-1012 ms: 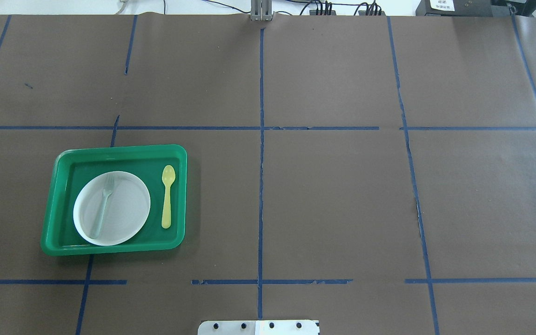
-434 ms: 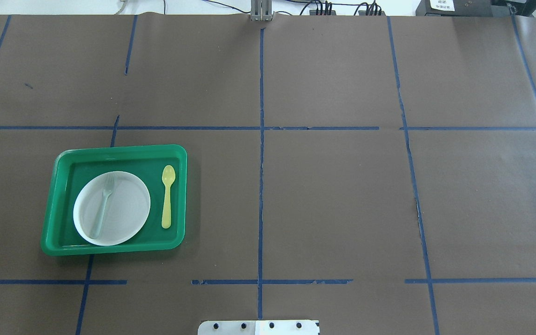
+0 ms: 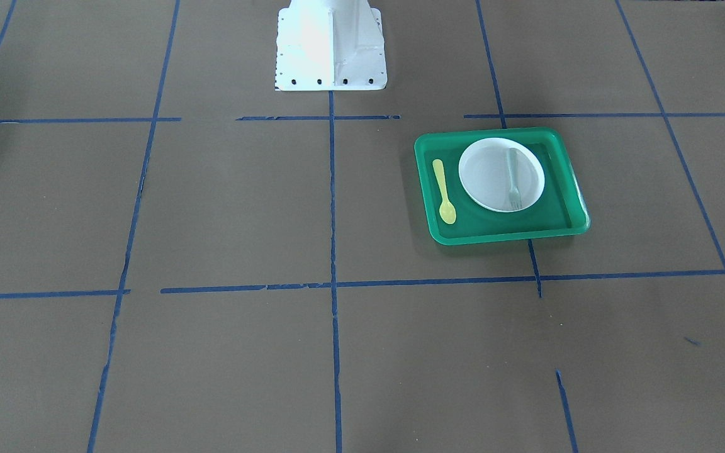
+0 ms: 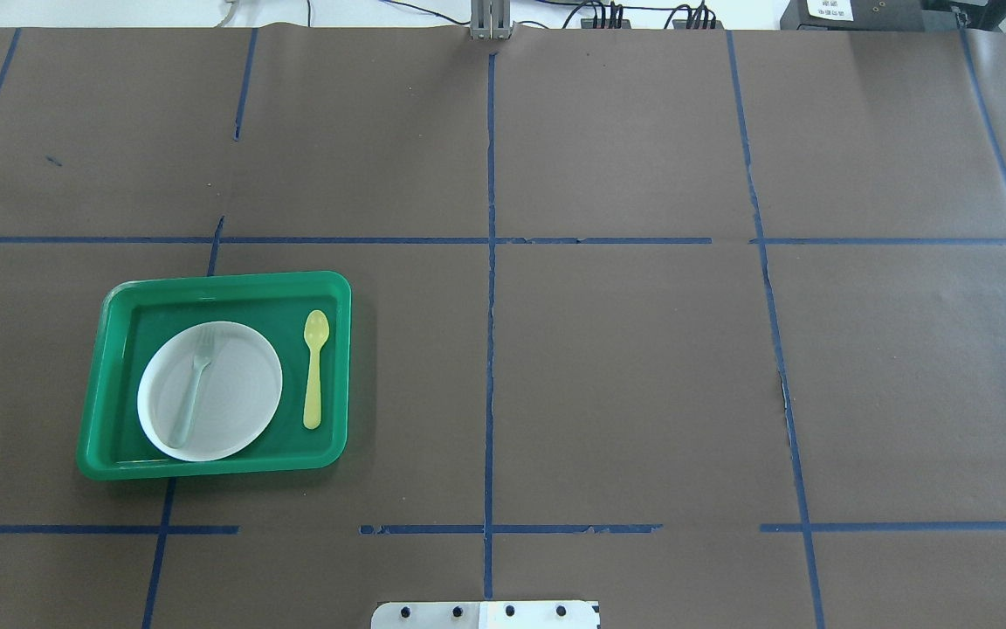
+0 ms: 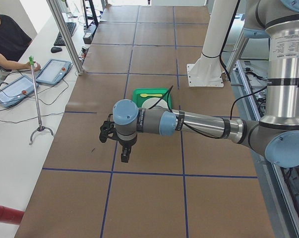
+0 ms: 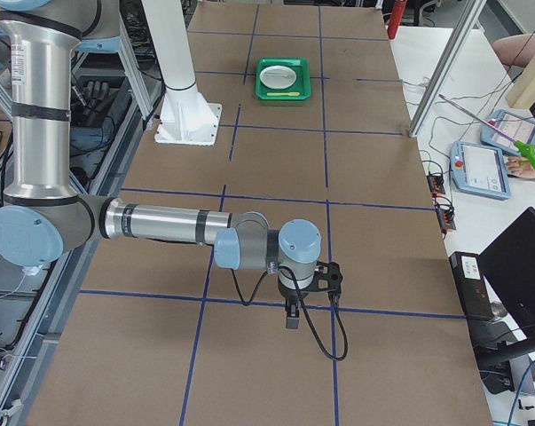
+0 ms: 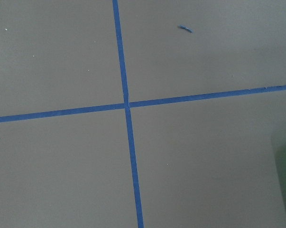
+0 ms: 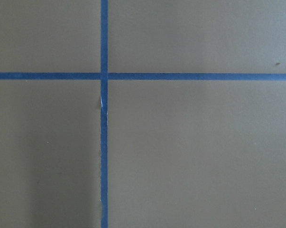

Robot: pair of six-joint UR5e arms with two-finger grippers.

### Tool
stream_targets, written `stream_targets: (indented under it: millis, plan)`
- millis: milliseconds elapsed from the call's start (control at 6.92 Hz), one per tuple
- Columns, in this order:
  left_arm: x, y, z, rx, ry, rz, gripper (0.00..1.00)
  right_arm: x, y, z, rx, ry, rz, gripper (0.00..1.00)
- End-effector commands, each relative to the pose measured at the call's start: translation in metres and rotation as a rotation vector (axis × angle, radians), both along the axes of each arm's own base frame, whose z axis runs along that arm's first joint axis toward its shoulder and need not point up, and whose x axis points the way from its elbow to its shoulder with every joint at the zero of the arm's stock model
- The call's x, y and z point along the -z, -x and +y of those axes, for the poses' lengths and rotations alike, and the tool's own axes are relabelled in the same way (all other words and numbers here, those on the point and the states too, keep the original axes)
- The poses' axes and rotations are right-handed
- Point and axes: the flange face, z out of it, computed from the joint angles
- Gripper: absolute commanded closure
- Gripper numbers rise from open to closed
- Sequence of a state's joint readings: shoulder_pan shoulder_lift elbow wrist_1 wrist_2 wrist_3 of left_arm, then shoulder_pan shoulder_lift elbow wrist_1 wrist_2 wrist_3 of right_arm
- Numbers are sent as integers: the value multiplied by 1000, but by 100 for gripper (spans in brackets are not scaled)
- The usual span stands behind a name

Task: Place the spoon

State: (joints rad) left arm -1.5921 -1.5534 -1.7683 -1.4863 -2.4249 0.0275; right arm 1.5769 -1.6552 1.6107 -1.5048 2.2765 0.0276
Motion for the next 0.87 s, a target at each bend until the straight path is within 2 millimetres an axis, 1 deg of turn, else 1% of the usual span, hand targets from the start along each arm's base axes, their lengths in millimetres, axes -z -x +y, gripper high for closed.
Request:
stream_targets:
  millis: [0, 434, 578, 723]
  plan:
    - [14, 1, -14, 0, 23, -1, 0, 0, 0, 0, 0, 0, -1, 0]
    - [16, 1, -16, -35, -22, -11, 0, 0, 0, 0, 0, 0, -1, 0]
    - [18, 3, -24, -33, -27, -43, 0, 0, 0, 0, 0, 0, -2, 0]
    - [18, 3, -24, -33, -27, -46, 0, 0, 0, 0, 0, 0, -2, 0]
